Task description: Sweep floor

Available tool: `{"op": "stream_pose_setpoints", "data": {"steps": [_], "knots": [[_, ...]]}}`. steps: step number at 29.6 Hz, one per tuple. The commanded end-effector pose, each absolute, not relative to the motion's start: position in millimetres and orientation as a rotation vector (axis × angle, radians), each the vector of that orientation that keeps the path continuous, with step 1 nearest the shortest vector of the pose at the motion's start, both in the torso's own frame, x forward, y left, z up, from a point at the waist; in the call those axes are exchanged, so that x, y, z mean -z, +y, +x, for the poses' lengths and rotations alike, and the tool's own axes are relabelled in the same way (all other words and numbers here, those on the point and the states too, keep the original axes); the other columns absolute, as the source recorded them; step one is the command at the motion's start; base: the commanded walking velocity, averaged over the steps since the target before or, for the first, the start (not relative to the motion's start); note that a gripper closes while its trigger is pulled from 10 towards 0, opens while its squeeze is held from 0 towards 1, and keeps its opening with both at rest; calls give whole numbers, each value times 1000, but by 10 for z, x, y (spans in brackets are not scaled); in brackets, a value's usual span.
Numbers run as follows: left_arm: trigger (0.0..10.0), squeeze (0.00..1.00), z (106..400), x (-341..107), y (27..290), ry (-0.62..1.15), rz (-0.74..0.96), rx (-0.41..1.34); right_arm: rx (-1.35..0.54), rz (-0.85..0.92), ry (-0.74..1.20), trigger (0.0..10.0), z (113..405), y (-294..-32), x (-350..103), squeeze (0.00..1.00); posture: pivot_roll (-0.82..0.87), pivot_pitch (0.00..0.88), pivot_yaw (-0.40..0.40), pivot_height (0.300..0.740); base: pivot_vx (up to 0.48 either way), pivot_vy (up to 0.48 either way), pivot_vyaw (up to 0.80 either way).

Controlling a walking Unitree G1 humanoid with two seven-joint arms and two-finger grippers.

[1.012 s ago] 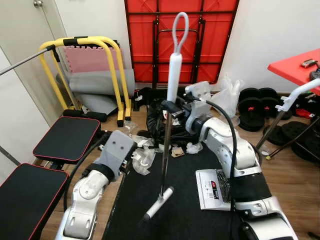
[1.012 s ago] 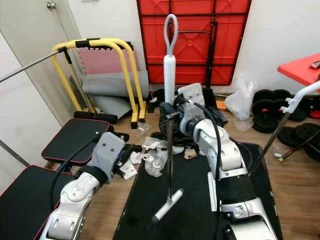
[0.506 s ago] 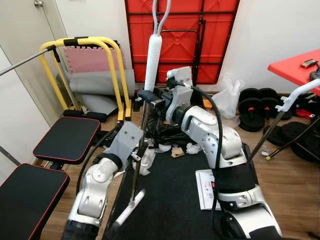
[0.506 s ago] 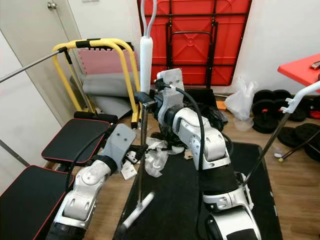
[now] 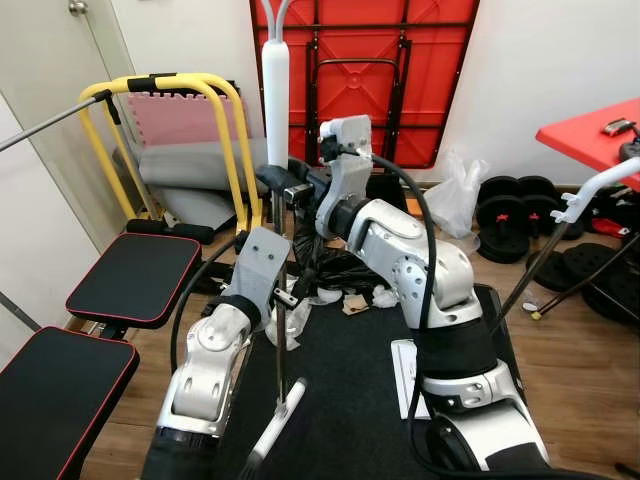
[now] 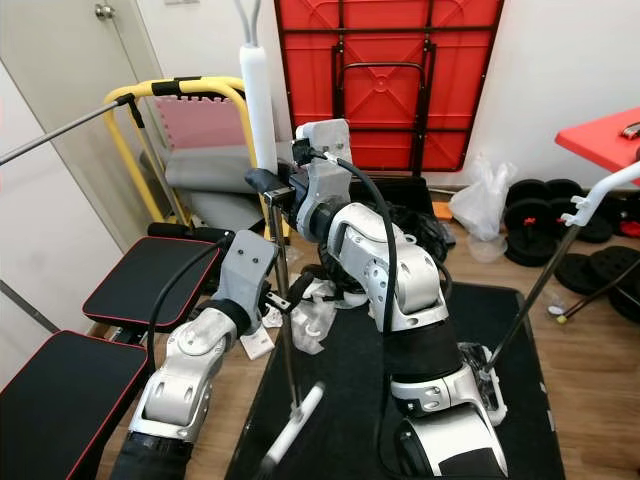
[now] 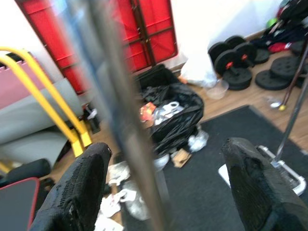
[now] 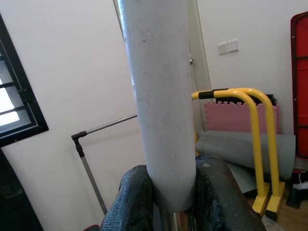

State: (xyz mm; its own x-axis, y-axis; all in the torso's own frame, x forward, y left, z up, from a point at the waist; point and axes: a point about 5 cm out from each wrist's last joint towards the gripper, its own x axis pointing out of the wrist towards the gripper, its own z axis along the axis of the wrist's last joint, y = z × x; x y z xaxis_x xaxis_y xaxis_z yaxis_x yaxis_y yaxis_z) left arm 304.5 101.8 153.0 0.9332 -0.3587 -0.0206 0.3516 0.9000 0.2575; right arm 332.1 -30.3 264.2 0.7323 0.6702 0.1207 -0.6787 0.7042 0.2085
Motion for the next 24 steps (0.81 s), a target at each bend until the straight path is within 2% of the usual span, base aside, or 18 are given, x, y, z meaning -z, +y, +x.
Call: {"op": "stream_pose_setpoints", "data": {"steps": [1, 8, 9, 24], "knots": [[10000, 0, 3067, -1590, 1013, -56, 252, 255, -788, 278, -80, 10000, 3272, -252, -2764, 0, -108, 0, -31, 740, 0, 0, 0], [10000, 0, 3137, -1649, 1033, -78, 259, 159, -815, 319, -68, 10000, 3220, -199, -2803, 0, -115, 0, -27, 740, 0, 0, 0], [0, 0, 3142, -1663, 1050, -87, 257, 145, -817, 322, -68, 10000, 3213, -195, -2810, 0, -116, 0, -27, 740, 0, 0, 0], [0, 0, 3101, -1583, 1175, -24, 139, 107, -789, 302, -69, 10000, 3239, -273, -2798, 0, -117, 0, -31, 740, 0, 0, 0]]}}
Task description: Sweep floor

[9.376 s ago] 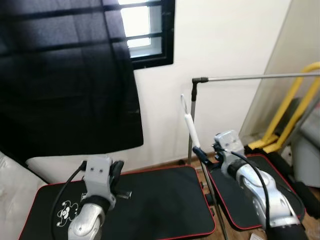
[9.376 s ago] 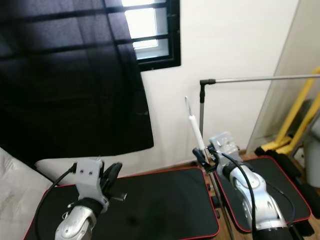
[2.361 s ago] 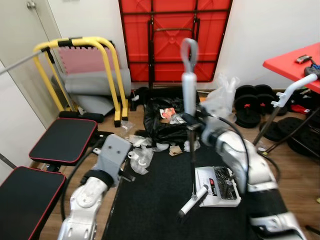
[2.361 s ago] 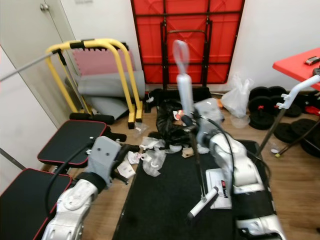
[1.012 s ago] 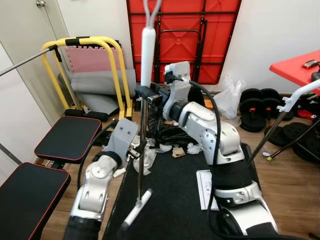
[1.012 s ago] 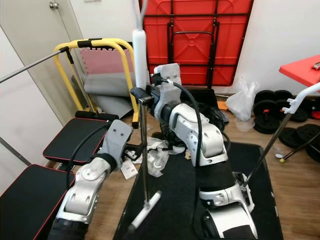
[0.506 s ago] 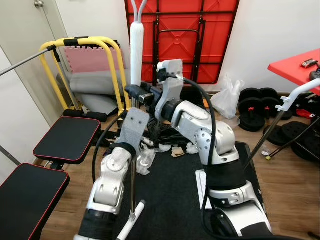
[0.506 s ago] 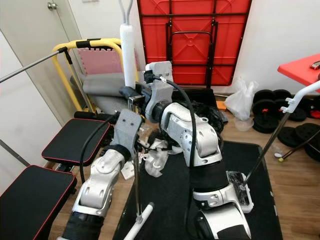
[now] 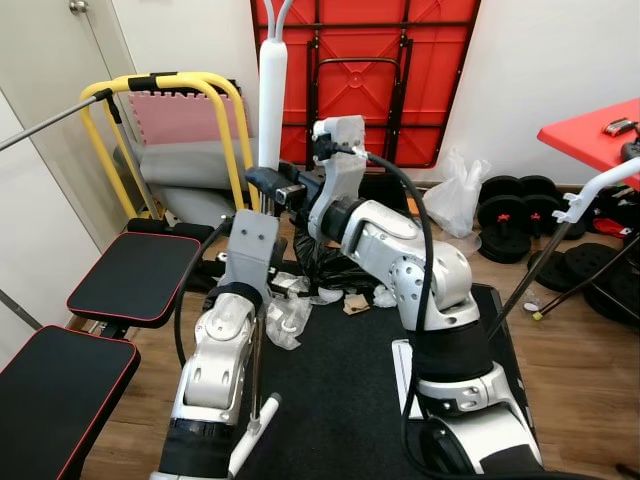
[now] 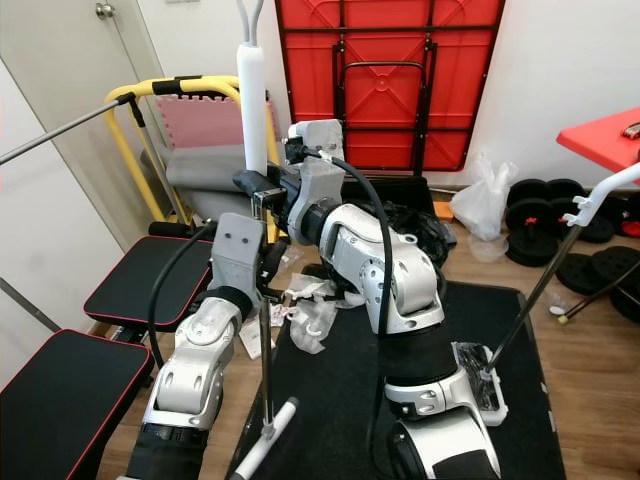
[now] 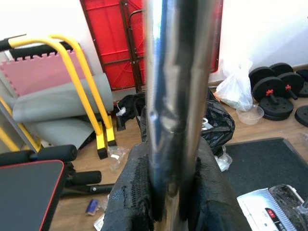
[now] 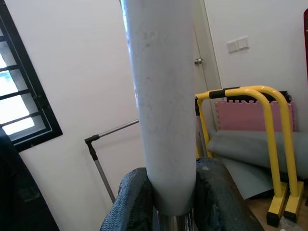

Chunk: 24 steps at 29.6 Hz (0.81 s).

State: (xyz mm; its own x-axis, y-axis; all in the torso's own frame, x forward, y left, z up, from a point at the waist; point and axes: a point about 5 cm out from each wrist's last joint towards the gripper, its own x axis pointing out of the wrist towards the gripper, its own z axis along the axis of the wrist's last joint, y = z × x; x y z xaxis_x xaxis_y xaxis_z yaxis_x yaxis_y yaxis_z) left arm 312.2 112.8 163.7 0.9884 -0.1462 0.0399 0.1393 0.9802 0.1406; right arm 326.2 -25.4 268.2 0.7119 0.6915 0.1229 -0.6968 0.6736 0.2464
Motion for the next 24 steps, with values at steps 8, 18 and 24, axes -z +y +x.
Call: {"op": "stream_pose_setpoints", "data": {"steps": [8, 18, 24], "knots": [[0, 0, 3083, -1598, 1192, -22, 64, 167, -825, 268, -107, 10000, 3223, -391, -2815, 784, -116, 0, -28, 740, 0, 0, 0], [0, 0, 2877, -1697, 1262, -87, 186, 502, -1290, 19, -121, 10000, 2893, -1047, -2794, 996, -124, 0, -26, 740, 0, 0, 0], [0, 0, 2493, -1595, 1200, -16, 308, 937, -1423, -58, -114, 10000, 2777, -1425, -2828, 0, -119, 0, -16, 740, 0, 0, 0]]}}
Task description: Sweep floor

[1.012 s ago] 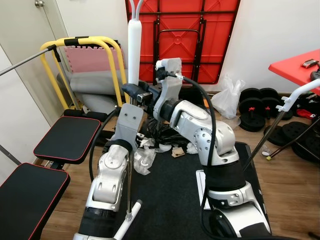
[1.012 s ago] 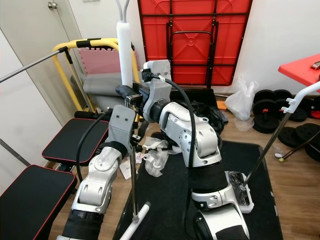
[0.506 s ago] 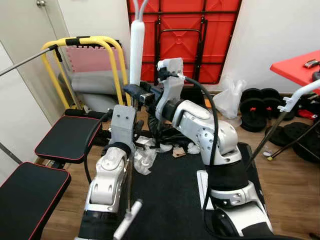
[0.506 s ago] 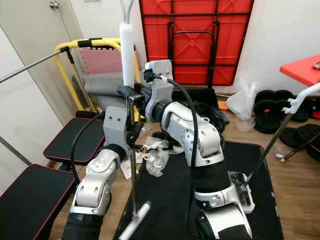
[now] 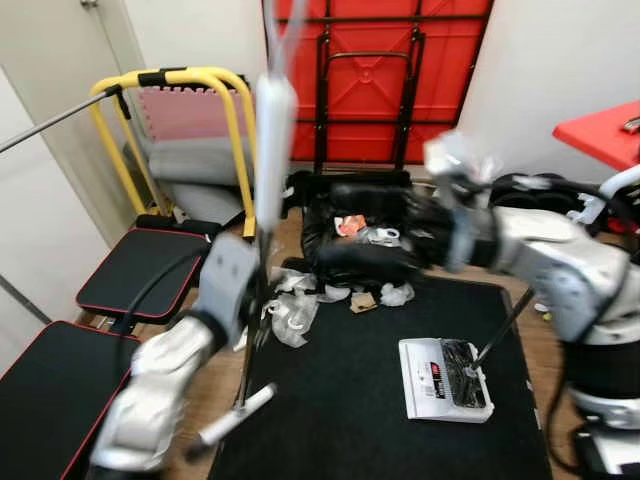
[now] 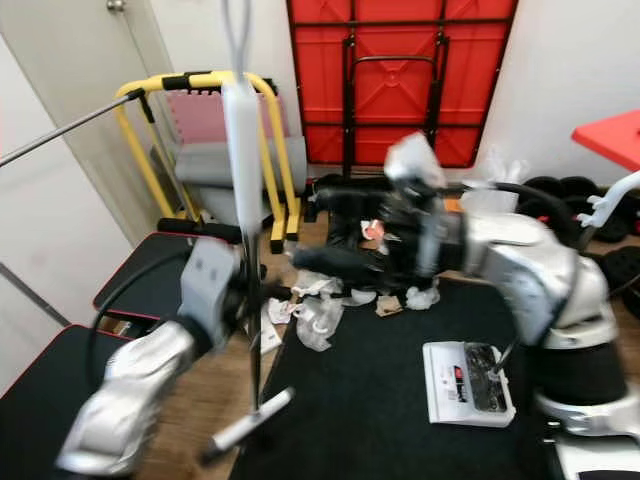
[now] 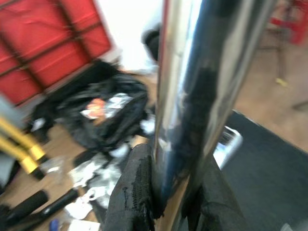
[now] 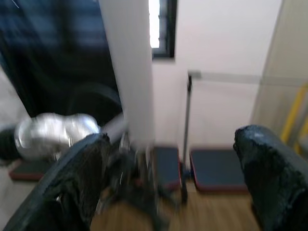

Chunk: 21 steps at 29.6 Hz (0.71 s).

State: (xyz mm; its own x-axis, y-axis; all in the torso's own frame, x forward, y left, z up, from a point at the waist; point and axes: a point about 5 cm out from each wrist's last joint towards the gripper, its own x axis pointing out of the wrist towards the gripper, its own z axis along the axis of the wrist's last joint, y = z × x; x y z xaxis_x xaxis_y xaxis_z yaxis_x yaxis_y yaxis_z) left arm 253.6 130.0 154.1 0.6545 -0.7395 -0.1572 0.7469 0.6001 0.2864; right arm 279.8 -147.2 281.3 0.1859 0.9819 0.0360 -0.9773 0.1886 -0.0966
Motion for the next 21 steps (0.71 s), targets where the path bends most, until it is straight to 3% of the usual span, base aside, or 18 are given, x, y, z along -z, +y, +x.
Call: {"op": "stream_pose_setpoints", "data": {"steps": [1, 11, 15, 16, 17, 21], "knots": [[0, 0, 2469, -1559, 1175, 1, 330, 981, -1442, -38, -131, 10000, 2769, -1421, -2865, 0, -121, 0, -14, 740, 0, 0, 0], [0, 0, 2448, -1491, 977, 31, 384, 1101, -1752, -2, -169, 10000, 2475, -1137, -2980, 0, -127, 0, -10, 740, 0, 0, 0], [0, 0, 2435, -1495, 953, 30, 386, 1123, -1756, -14, -152, 10000, 2497, -1106, -2954, 0, -130, 0, -12, 740, 0, 0, 0], [0, 0, 2429, -1488, 948, 33, 389, 1130, -1760, -20, -129, 3216, 2502, -1103, -2929, 0, -129, 0, -14, 740, 0, 0, 0], [0, 0, 2425, -1478, 947, 37, 394, 1134, -1760, -29, -109, 0, 2500, -1100, -2905, 0, -129, 0, -14, 740, 0, 0, 0], [0, 0, 2420, -1468, 952, 41, 399, 1136, -1758, -31, -92, 0, 2499, -1103, -2889, 0, -129, 0, -15, 740, 0, 0, 0]]}}
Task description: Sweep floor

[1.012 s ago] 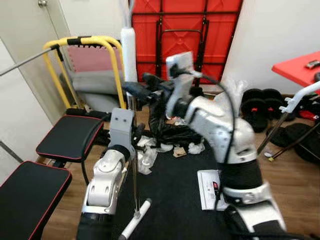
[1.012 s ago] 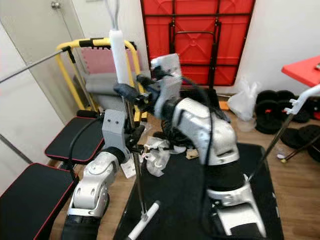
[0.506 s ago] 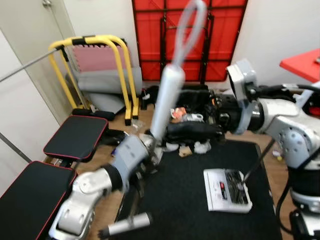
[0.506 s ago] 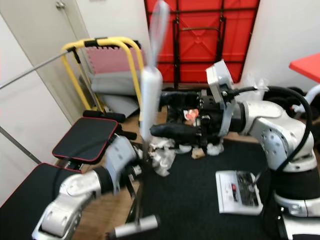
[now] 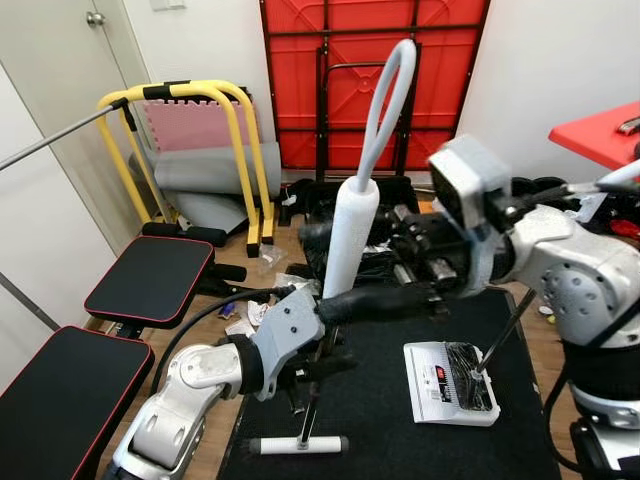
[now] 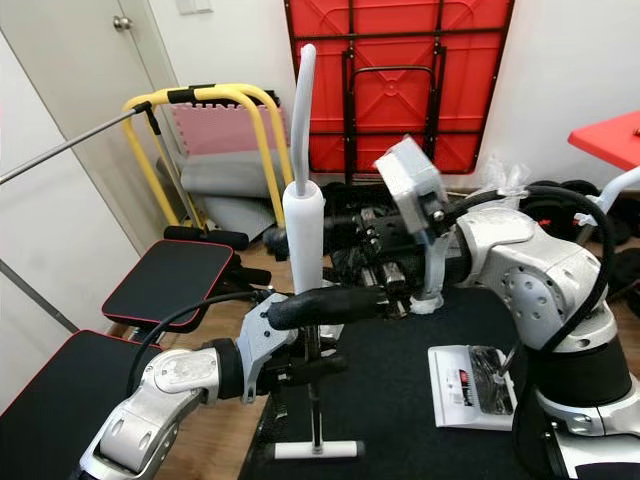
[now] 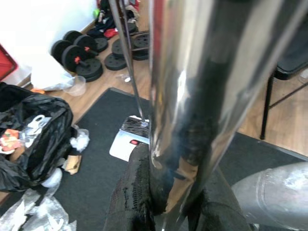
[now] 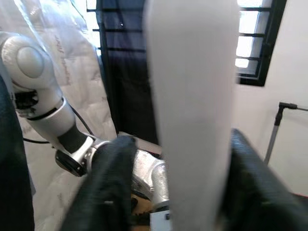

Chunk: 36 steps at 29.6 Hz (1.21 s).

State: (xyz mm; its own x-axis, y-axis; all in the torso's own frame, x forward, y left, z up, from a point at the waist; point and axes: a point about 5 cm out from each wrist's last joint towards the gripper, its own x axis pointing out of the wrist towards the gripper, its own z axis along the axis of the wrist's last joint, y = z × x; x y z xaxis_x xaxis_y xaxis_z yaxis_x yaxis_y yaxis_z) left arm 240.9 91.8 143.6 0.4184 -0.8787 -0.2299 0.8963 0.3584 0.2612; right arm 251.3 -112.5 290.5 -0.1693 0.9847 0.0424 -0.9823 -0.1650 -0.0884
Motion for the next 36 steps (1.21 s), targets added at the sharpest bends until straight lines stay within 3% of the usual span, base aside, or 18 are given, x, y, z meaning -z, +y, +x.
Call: {"op": "stream_pose_setpoints", "data": {"steps": [1, 22, 23, 24, 25, 36], "knots": [[0, 0, 2419, -1464, 954, 42, 401, 1136, -1740, -39, -85, 0, 2514, -1105, -2880, 0, -131, 0, -15, 740, 0, 0, 0], [0, 0, 2439, -1448, 874, 21, 417, 1120, -1583, -93, -74, 0, 2668, -1003, -2771, 0, -139, 0, -21, 740, 0, 0, 0], [9216, 0, 2486, -1468, 883, 7, 411, 1080, -1552, -93, -85, 0, 2700, -998, -2773, 0, -142, 0, -23, 740, 0, 0, 0], [9216, 0, 2486, -1468, 883, 7, 411, 1080, -1552, -93, -85, 0, 2700, -998, -2773, 0, -142, 0, -23, 740, 0, 0, 0], [10000, 1000, 2542, -1515, 930, -12, 385, 1029, -1492, -93, -102, 0, 2755, -994, -2775, 0, -147, 0, -22, 740, 0, 0, 0], [10000, 1000, 2594, -1747, 1311, -73, 238, 885, -1223, -95, -146, 0, 2985, -1028, -2728, 0, -144, 0, -22, 740, 0, 0, 0]]}}
